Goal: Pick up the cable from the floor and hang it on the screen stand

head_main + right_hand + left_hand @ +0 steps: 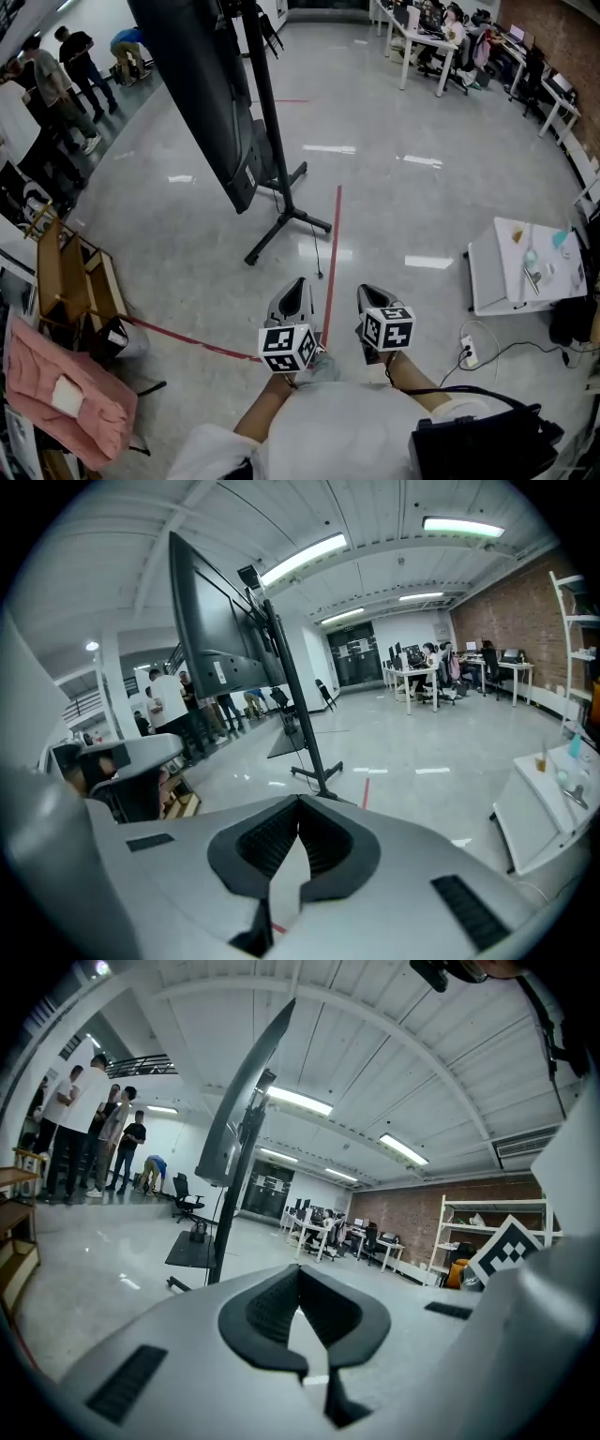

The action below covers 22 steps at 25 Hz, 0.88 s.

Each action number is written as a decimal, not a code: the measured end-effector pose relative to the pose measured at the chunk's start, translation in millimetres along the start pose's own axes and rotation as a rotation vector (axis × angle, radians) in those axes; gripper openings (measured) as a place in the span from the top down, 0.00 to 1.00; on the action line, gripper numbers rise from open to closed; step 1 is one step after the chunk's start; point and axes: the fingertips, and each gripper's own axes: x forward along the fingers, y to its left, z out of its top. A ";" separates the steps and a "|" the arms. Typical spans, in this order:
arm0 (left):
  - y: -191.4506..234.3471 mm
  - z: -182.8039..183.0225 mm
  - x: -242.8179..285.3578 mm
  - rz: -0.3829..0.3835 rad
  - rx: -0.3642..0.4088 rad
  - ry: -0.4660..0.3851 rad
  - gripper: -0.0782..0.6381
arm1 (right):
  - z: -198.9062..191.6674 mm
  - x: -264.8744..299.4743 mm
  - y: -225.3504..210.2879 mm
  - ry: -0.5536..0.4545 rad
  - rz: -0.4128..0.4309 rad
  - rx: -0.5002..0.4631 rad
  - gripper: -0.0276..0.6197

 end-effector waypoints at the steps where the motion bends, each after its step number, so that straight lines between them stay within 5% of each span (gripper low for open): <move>1: 3.8 2.0 11.4 0.003 -0.002 0.005 0.89 | 6.5 10.2 -4.1 0.003 0.002 0.001 0.93; 22: 72.1 15.5 168.7 0.044 0.005 0.101 0.89 | 82.8 169.1 -44.3 0.103 0.052 0.003 0.93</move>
